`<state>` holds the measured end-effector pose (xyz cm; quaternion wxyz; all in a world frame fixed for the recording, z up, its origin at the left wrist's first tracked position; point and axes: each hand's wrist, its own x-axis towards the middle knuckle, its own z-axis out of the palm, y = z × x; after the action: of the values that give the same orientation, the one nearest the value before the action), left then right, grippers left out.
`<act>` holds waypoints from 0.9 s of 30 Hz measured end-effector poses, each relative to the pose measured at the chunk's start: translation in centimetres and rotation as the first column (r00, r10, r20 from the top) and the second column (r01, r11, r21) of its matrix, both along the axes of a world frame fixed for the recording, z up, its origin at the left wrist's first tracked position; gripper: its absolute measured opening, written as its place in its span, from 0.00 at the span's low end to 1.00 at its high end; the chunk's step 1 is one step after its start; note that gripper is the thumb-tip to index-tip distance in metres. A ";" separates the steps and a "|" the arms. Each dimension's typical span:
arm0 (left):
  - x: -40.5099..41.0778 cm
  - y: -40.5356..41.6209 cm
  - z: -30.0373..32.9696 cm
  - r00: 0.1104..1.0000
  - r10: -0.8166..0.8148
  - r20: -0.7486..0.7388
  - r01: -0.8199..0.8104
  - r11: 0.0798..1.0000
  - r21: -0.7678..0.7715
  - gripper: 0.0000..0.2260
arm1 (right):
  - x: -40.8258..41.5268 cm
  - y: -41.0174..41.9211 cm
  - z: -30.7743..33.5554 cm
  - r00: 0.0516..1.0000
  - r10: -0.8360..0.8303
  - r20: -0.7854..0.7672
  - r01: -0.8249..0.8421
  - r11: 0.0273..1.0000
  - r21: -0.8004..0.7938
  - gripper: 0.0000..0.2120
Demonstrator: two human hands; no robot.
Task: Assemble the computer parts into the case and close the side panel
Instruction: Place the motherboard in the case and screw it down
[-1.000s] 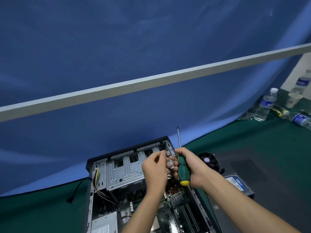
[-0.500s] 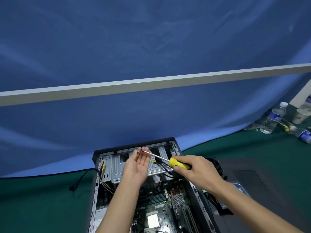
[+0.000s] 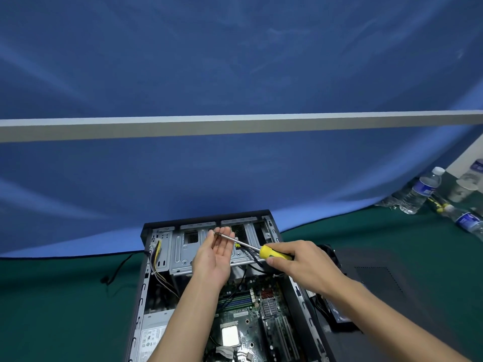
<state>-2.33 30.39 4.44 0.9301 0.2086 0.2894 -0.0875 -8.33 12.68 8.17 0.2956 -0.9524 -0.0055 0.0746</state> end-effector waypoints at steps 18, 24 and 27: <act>-1.5 -1.2 -2.8 0.968 0.123 -0.220 -0.113 0.992 0.057 0.08 | 0.7 0.2 1.4 0.934 -0.162 -0.318 0.308 0.815 0.491 0.18; -2.3 -1.6 -5.4 0.934 0.093 -0.345 -0.121 0.991 -0.061 0.11 | 0.3 1.6 -0.1 0.942 -0.332 -0.053 0.324 0.853 0.409 0.07; -3.0 -1.7 -6.6 0.921 0.059 -0.385 -0.095 0.992 -0.076 0.12 | 0.2 1.8 -0.7 0.951 -0.305 -0.047 0.306 0.908 0.287 0.07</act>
<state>-5.32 28.68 -2.12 0.8675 0.1322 0.4683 -0.1032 -8.16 14.53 7.47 0.4403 -0.8876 0.1327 0.0263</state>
